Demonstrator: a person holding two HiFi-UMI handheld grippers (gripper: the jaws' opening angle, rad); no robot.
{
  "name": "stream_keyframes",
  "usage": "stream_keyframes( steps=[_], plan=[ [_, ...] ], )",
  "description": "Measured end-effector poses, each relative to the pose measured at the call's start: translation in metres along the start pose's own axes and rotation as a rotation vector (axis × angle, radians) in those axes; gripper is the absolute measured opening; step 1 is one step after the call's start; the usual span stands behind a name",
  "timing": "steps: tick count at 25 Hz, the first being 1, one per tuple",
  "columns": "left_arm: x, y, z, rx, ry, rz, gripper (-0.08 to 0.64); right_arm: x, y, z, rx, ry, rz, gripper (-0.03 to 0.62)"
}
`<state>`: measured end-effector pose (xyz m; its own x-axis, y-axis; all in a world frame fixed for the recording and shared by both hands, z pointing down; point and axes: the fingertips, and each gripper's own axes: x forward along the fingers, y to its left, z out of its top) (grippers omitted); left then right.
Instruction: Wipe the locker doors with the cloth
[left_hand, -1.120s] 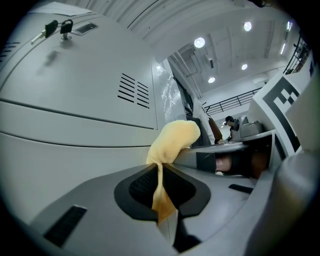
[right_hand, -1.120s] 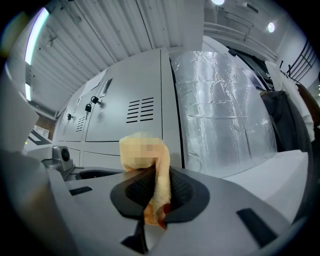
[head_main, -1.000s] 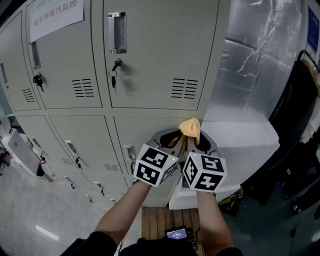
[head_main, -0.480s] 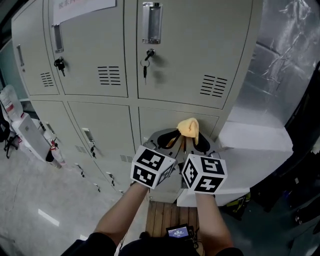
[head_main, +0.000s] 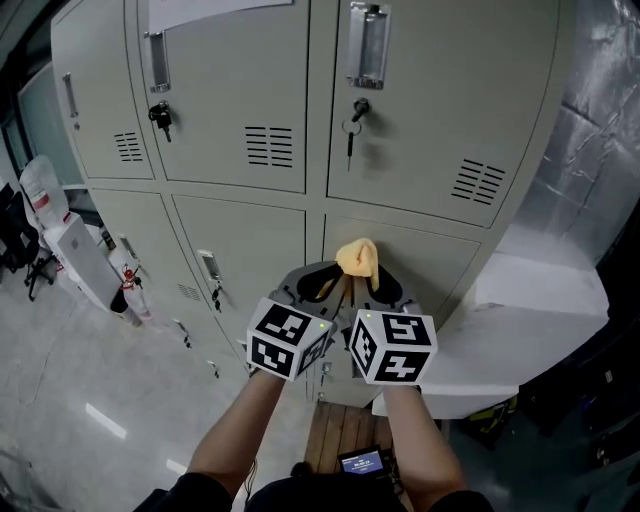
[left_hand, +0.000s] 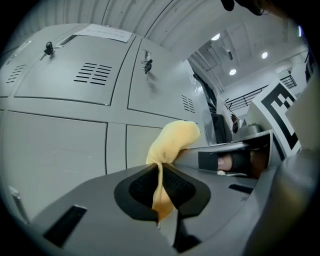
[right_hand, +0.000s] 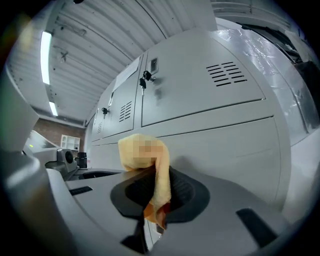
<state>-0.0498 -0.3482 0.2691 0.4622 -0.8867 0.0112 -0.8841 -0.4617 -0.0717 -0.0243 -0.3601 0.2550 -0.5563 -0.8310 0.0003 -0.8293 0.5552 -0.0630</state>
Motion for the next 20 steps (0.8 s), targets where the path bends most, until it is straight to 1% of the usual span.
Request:
stream_keyframes(
  steps=[4, 8, 20],
  plan=[
    [-0.009, 0.019, -0.006, 0.002, 0.009, 0.029, 0.04, 0.014, 0.018, -0.005, -0.005, 0.009, 0.028, 0.071],
    [-0.012, 0.032, -0.012, 0.001, 0.017, 0.038, 0.041, 0.024, 0.026, -0.01, -0.01, 0.015, 0.033, 0.071],
    [-0.005, 0.041, -0.014, -0.006, 0.01, 0.019, 0.041, 0.034, 0.024, -0.011, -0.035, 0.002, 0.012, 0.071]
  ],
)
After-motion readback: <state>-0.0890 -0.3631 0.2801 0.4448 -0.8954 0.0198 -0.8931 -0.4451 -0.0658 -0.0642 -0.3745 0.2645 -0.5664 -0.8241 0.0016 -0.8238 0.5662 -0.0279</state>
